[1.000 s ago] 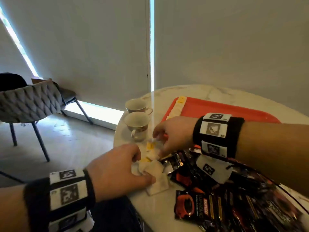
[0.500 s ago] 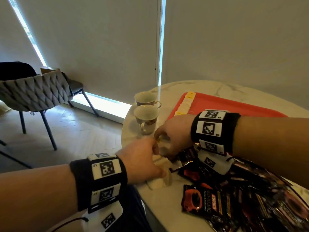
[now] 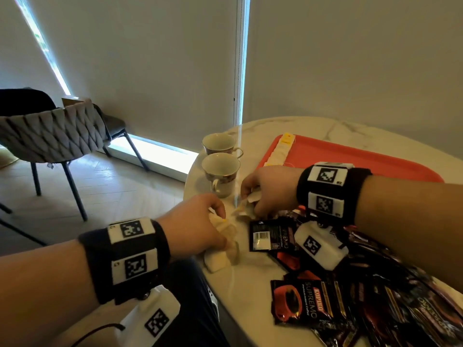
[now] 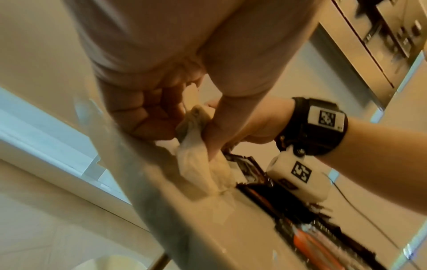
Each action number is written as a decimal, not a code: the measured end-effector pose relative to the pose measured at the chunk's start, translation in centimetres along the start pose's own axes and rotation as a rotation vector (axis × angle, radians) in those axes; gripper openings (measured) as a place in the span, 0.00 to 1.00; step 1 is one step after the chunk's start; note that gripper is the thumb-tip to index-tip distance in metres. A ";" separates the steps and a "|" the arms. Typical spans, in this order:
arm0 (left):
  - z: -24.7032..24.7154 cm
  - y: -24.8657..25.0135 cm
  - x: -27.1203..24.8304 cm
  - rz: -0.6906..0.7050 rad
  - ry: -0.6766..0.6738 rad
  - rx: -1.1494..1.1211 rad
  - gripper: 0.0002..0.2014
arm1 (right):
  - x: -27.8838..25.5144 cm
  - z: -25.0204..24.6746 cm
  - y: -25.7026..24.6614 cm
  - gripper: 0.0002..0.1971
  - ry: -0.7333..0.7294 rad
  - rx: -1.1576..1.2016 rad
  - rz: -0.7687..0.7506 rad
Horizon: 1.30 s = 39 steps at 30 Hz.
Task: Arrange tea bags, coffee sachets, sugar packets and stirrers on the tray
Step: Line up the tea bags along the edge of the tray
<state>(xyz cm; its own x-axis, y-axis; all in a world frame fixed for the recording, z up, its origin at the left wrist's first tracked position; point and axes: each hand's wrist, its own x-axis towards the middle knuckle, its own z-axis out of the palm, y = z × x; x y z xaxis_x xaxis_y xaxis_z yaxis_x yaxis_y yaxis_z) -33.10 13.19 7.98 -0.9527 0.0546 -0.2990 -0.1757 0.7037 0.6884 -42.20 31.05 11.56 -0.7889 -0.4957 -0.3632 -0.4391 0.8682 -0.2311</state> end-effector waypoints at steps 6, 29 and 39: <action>-0.6 -1.3 -0.3 -0.108 0.006 -0.813 0.15 | -1.6 -2.5 2.0 0.16 0.115 0.466 -0.012; 3.0 2.3 0.8 -0.122 -0.130 -1.359 0.14 | -3.6 -3.7 2.0 0.15 0.138 0.525 -0.076; 4.9 0.5 0.4 -0.209 -0.174 -1.066 0.15 | -2.3 1.0 2.3 0.25 0.050 -0.374 -0.031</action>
<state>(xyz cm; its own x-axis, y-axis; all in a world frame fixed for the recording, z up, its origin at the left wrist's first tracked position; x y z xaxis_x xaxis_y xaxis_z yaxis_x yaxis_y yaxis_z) -32.32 17.05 5.00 -0.8460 0.1636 -0.5074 -0.5331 -0.2575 0.8059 -40.99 34.17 10.99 -0.7885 -0.5285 -0.3146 -0.5828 0.8055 0.1076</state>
